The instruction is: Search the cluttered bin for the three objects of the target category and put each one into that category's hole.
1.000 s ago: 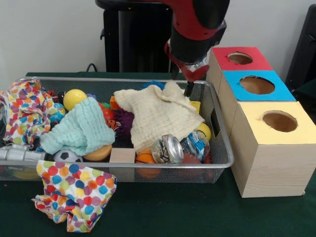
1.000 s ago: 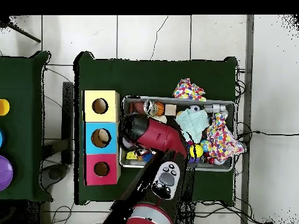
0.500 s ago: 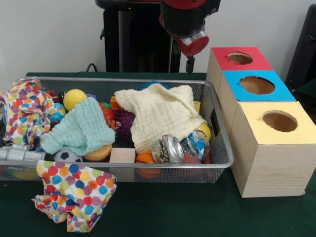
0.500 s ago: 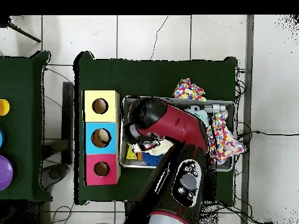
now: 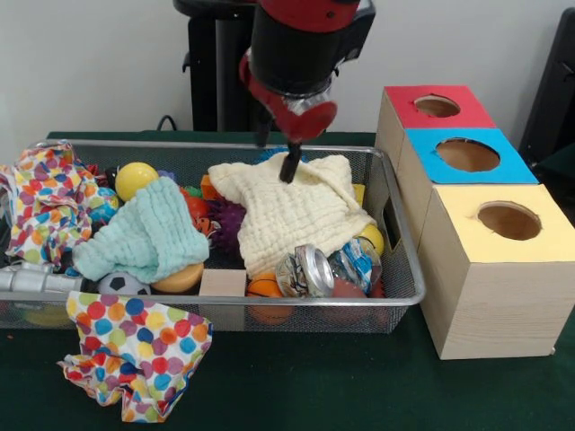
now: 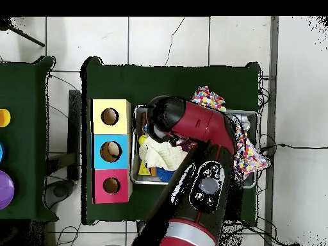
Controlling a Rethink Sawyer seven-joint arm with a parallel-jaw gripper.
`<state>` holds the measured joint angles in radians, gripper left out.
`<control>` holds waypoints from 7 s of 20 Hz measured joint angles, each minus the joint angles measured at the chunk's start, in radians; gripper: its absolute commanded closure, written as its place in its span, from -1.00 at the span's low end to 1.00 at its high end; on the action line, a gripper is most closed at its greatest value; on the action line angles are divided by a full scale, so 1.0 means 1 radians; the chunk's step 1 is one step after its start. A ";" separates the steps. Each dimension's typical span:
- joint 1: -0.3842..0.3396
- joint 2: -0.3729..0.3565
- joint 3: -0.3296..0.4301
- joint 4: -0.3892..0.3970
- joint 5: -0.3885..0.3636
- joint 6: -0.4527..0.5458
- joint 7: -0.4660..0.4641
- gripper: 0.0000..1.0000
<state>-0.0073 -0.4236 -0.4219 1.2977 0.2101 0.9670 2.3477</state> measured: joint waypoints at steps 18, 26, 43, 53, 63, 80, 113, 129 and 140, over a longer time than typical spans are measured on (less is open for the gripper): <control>-0.042 0.138 -0.001 -0.064 -0.058 -0.207 0.000 -1.00; -0.042 0.140 -0.001 -0.049 -0.059 -0.207 0.000 -1.00; -0.048 0.232 -0.008 -0.044 -0.058 -0.207 0.000 -1.00; -0.009 0.301 -0.075 -0.041 -0.058 -0.208 0.000 -1.00; 0.012 0.305 -0.123 -0.030 -0.057 -0.207 0.000 -1.00; -0.020 0.353 -0.122 -0.029 -0.017 -0.265 0.000 -1.00; -0.087 0.162 0.005 -0.009 -0.020 -0.232 0.000 1.00; -0.138 0.098 0.070 -0.041 -0.159 -0.234 0.000 1.00; -0.161 -0.007 0.189 -0.019 -0.154 -0.098 0.000 1.00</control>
<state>-0.1683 -0.4307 -0.2332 1.2788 0.0559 0.8688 2.3473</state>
